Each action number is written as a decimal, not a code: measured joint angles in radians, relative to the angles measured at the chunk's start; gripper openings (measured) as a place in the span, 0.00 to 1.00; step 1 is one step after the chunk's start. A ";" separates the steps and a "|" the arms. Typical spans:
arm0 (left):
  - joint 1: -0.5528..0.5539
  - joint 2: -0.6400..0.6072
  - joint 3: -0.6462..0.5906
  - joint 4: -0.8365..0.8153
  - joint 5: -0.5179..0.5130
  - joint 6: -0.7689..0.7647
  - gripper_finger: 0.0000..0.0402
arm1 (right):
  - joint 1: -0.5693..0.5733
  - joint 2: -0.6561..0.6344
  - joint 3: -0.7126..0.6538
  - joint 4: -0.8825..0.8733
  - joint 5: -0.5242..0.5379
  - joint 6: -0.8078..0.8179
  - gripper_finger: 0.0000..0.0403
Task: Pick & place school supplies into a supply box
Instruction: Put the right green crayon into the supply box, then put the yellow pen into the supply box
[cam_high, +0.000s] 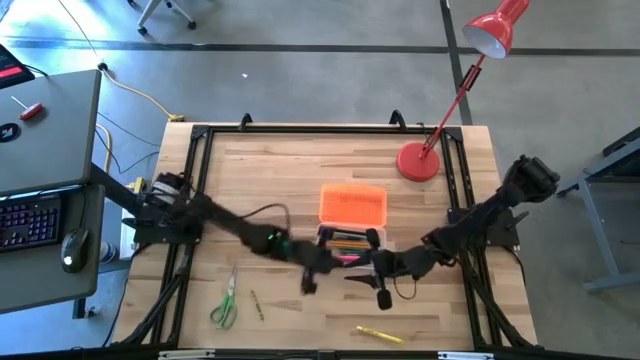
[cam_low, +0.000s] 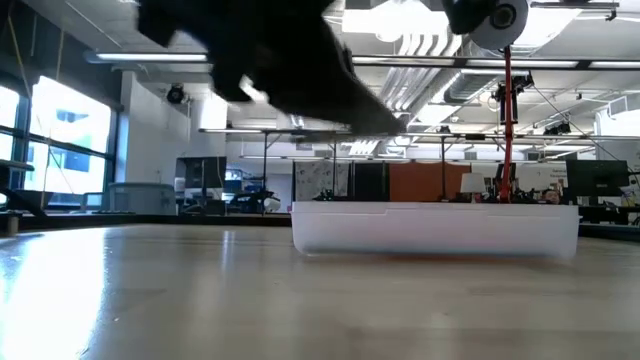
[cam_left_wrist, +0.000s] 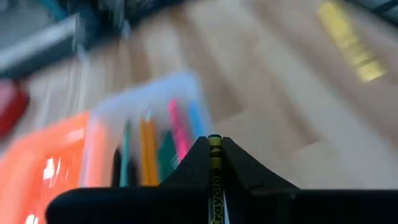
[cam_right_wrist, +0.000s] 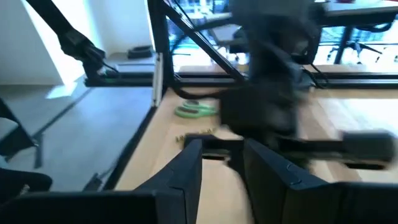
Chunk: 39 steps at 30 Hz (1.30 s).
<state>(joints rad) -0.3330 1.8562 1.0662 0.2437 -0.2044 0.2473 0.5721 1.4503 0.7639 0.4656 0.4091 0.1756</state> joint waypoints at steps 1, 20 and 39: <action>0.026 0.012 0.023 -0.042 0.011 -0.010 0.12 | 0.014 -0.002 0.000 -0.015 0.027 0.000 0.25; 0.255 0.179 0.118 -0.072 0.198 -0.304 0.30 | 0.145 0.009 0.000 -0.218 0.188 0.129 0.25; 0.254 0.178 0.251 -0.147 0.224 -0.313 0.43 | 0.452 0.404 0.034 0.193 0.288 0.360 0.25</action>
<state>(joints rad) -0.0788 2.0342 1.3171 0.0965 0.0197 -0.0660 1.0237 1.8547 0.7982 0.6589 0.6968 0.5360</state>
